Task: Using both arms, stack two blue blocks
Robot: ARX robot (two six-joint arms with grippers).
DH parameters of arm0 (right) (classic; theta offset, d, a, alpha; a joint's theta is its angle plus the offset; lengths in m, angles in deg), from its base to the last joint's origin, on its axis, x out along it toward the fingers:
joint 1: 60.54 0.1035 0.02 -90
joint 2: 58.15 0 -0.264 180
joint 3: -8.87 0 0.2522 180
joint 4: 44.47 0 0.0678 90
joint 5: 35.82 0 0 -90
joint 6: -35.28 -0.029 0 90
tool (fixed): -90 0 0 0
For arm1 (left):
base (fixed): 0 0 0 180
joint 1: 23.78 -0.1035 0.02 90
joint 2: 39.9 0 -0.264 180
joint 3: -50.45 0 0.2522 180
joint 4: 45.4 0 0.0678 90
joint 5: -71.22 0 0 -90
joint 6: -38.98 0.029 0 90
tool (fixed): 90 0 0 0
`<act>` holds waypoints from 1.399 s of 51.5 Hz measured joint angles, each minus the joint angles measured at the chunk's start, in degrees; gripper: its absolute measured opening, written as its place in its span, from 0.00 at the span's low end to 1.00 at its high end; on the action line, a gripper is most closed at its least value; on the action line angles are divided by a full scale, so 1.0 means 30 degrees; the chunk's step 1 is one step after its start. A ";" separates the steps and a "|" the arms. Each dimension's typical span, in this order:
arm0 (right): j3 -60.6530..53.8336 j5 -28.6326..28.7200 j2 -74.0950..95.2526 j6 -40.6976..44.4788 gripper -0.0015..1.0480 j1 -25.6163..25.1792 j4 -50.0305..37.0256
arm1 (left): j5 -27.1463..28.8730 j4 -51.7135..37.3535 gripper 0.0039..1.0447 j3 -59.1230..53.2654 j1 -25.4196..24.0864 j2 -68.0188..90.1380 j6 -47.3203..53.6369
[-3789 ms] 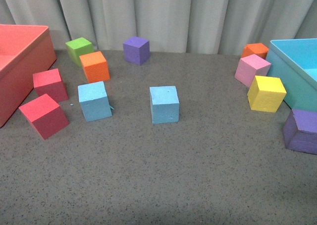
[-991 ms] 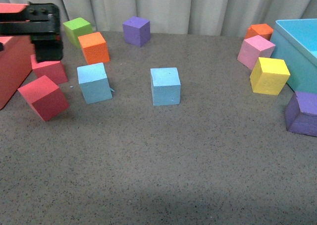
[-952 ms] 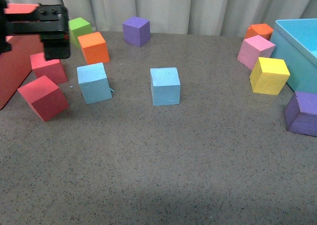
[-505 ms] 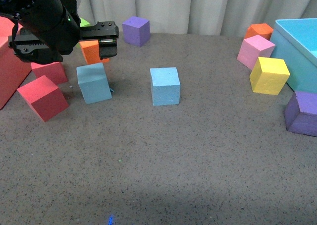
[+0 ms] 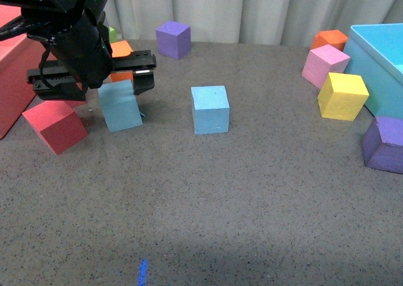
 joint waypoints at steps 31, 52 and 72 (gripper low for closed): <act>0.0000 0.0000 0.0000 0.0000 0.91 0.0000 0.0000 | -0.0474 0.2514 0.49 0.2543 0.0481 0.1836 -0.1362; 0.0000 0.0000 0.0000 0.0000 0.91 0.0000 0.0000 | -0.0954 0.2550 0.45 0.1851 0.2229 -0.1559 -0.1253; 0.0000 0.0000 0.0000 0.0000 0.91 0.0000 0.0000 | 0.0029 0.4204 0.45 0.4029 0.5173 -0.0925 -0.1552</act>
